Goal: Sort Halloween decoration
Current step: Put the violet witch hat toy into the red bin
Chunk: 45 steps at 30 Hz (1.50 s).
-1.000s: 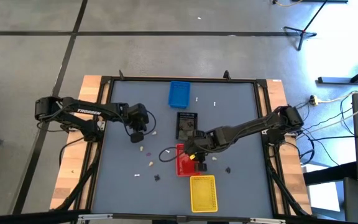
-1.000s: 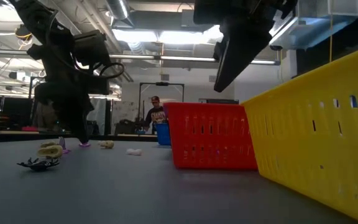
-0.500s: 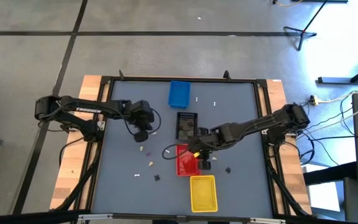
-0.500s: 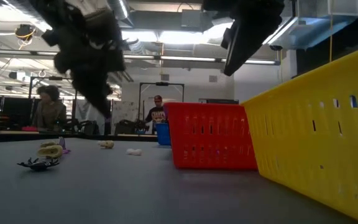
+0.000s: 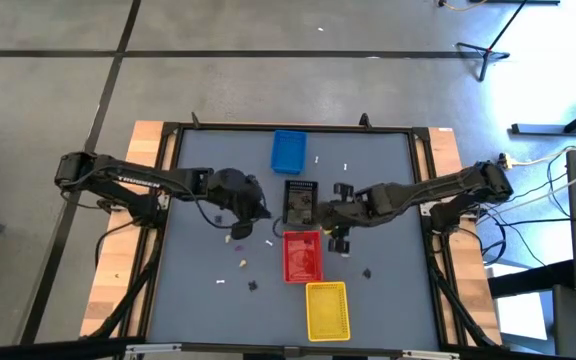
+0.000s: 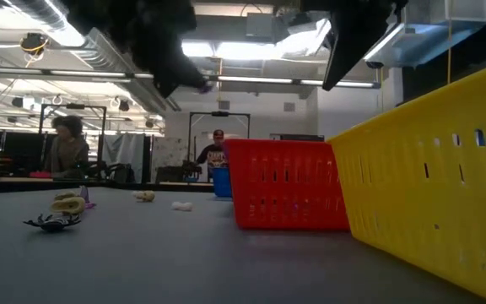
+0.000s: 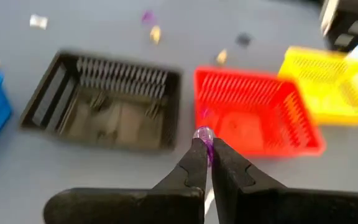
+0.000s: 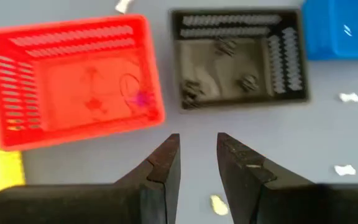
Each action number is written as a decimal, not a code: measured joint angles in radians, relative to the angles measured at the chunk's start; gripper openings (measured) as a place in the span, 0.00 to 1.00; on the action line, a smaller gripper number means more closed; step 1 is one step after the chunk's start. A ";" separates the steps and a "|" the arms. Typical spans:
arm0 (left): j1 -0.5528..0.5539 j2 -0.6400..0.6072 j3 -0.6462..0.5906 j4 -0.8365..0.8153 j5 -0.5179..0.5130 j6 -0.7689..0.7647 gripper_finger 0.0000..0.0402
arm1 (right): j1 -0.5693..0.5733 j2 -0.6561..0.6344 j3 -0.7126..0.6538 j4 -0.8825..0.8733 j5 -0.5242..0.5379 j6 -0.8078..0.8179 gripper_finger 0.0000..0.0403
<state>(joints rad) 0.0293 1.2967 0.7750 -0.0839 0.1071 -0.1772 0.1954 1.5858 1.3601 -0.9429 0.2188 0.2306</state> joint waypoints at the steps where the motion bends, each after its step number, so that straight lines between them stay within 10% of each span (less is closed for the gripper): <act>1: -0.016 0.001 0.000 0.024 -0.023 -0.017 0.00 | -0.015 -0.005 0.000 -0.011 0.000 0.000 0.26; 18: -0.179 0.266 0.000 0.515 -0.158 -0.030 0.00 | -0.322 -0.013 0.000 -0.064 -0.001 -0.087 0.26; 36: -0.186 0.434 0.000 0.570 -0.146 -0.031 0.01 | -0.544 -0.012 0.000 -0.046 -0.001 -0.089 0.26; 45: -0.186 0.434 0.000 0.571 -0.150 -0.031 0.19 | -0.604 -0.012 0.000 -0.046 -0.001 -0.109 0.26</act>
<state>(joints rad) -0.1566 1.7306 0.7746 0.4866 -0.0429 -0.2081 -0.4089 1.5738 1.3602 -0.9886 0.2175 0.1220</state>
